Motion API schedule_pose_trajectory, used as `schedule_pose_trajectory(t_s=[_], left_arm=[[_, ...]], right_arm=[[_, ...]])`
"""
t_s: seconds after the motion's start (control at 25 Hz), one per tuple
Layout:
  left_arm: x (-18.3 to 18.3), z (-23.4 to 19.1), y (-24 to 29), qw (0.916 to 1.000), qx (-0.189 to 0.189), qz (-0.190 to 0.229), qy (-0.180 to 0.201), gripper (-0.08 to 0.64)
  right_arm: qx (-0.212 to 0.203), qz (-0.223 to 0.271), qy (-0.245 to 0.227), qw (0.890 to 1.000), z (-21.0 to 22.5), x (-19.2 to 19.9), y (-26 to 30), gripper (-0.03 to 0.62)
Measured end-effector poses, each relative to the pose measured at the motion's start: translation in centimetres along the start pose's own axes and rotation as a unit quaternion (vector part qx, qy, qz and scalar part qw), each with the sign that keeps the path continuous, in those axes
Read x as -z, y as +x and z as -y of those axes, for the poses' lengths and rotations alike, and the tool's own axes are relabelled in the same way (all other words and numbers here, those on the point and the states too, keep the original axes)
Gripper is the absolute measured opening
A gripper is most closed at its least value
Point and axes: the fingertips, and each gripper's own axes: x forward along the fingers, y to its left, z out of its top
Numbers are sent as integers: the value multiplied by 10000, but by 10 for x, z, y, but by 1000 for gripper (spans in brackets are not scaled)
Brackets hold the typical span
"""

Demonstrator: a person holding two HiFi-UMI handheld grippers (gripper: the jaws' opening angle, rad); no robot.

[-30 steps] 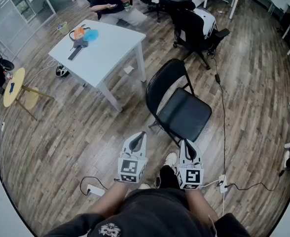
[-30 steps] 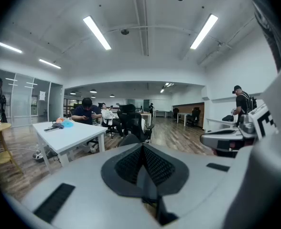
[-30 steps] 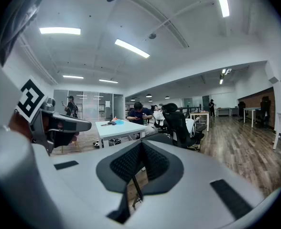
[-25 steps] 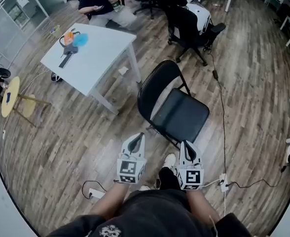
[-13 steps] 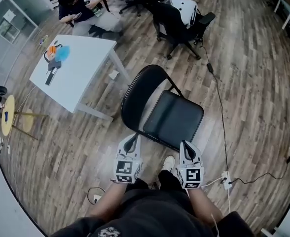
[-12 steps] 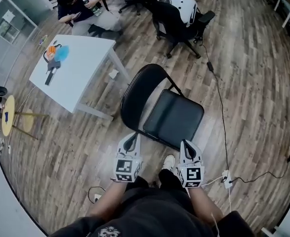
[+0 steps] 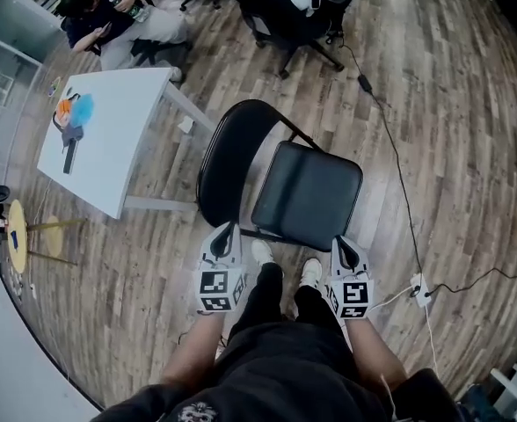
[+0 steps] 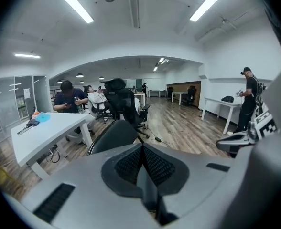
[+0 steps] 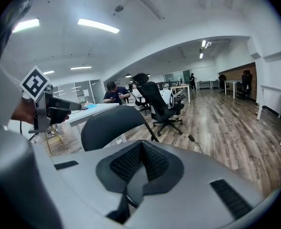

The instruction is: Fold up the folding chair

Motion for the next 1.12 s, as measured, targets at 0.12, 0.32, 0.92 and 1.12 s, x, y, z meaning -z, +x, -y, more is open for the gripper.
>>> schedule_pose_trajectory(t_s=[0.12, 0.32, 0.92, 1.12], left_arm=[[6, -8, 22, 9998, 31, -99, 185, 6], [13, -37, 49, 9983, -190, -425, 357, 6], [38, -135, 97, 9788, -1214, -1469, 748, 333], [57, -148, 120, 9774, -1112, -1696, 602, 364]], right_arm=[[27, -188, -11, 9998, 11, 23, 18, 14], [125, -458, 240, 9986, 30, 59, 50, 14], [-381, -1748, 2634, 9480, 88, 249, 124, 325], [-752, -2119, 3364, 9145, 99, 311, 149, 383]])
